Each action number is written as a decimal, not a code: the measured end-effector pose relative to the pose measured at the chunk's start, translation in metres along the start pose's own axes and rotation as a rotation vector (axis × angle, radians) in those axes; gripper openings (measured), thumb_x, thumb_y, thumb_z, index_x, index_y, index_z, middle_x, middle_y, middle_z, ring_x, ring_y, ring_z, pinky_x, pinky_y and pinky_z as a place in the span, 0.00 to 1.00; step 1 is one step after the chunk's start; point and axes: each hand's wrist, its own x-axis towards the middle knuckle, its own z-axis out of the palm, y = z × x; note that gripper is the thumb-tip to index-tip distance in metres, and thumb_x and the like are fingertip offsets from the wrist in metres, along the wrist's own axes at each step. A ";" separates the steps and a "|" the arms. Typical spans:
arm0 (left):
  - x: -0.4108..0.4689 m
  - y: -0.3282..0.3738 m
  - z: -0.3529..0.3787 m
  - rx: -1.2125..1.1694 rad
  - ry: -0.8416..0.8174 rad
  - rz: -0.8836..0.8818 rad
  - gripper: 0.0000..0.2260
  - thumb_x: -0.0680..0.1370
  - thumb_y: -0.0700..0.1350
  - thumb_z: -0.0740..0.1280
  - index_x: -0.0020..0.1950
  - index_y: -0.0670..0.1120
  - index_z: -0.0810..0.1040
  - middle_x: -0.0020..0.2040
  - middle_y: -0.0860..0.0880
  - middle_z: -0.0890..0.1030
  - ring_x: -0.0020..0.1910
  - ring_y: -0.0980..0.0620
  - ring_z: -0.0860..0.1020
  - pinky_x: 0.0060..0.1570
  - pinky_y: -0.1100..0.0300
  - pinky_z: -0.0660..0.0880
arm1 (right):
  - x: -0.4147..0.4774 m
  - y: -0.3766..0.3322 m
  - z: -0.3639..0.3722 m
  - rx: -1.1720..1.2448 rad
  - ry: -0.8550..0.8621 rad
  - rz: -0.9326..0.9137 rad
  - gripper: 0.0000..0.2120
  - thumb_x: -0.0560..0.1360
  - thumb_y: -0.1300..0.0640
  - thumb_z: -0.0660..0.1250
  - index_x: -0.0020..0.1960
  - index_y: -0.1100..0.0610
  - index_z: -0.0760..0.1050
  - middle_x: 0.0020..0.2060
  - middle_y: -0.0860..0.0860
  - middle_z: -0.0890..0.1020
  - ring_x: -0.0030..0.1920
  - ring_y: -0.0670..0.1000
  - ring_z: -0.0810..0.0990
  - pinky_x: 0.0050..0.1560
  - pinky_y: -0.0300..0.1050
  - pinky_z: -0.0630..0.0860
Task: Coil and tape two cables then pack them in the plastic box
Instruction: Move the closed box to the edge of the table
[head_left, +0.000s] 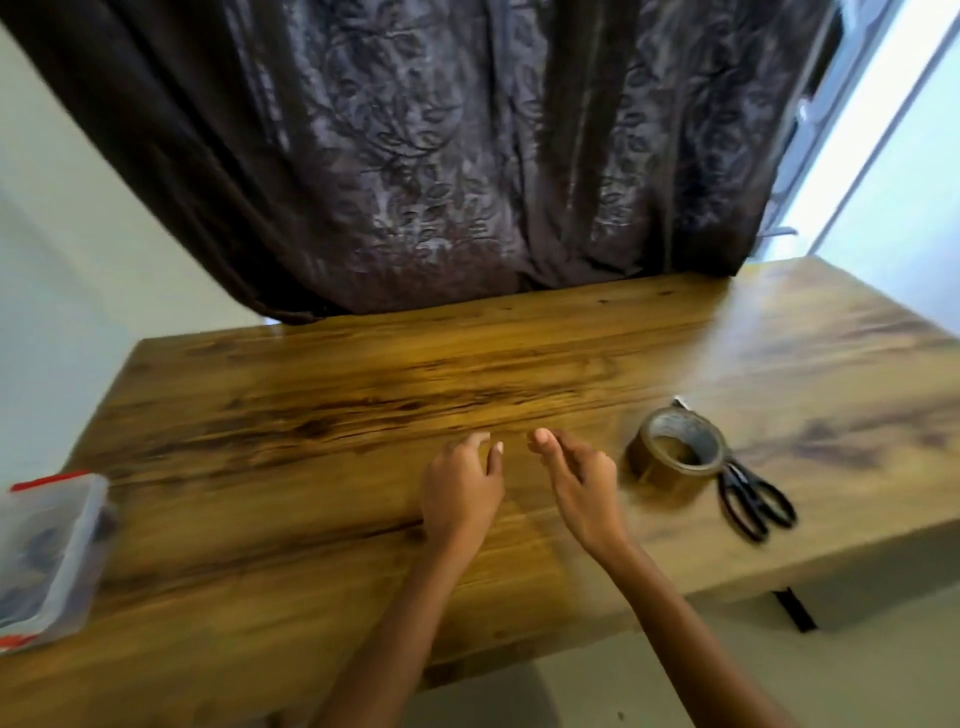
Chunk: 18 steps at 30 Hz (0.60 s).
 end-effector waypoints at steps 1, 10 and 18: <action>-0.002 0.014 0.011 -0.009 -0.042 0.013 0.17 0.78 0.54 0.61 0.64 0.48 0.75 0.60 0.48 0.80 0.58 0.49 0.77 0.53 0.58 0.73 | 0.000 0.005 -0.019 -0.004 0.019 -0.005 0.08 0.77 0.53 0.61 0.47 0.52 0.78 0.38 0.55 0.83 0.39 0.51 0.80 0.38 0.43 0.76; -0.026 0.109 0.108 -0.244 -0.417 0.060 0.41 0.70 0.54 0.72 0.75 0.47 0.53 0.75 0.46 0.60 0.73 0.49 0.59 0.68 0.59 0.60 | 0.002 0.090 -0.155 -0.377 0.258 0.138 0.14 0.74 0.58 0.67 0.59 0.60 0.75 0.59 0.55 0.77 0.60 0.52 0.75 0.61 0.45 0.71; -0.028 0.141 0.158 -0.301 -0.392 -0.053 0.55 0.63 0.54 0.77 0.76 0.43 0.43 0.77 0.44 0.51 0.76 0.48 0.51 0.71 0.59 0.52 | 0.004 0.142 -0.188 -0.658 0.015 0.357 0.41 0.70 0.41 0.67 0.74 0.61 0.54 0.74 0.57 0.58 0.75 0.55 0.51 0.73 0.48 0.53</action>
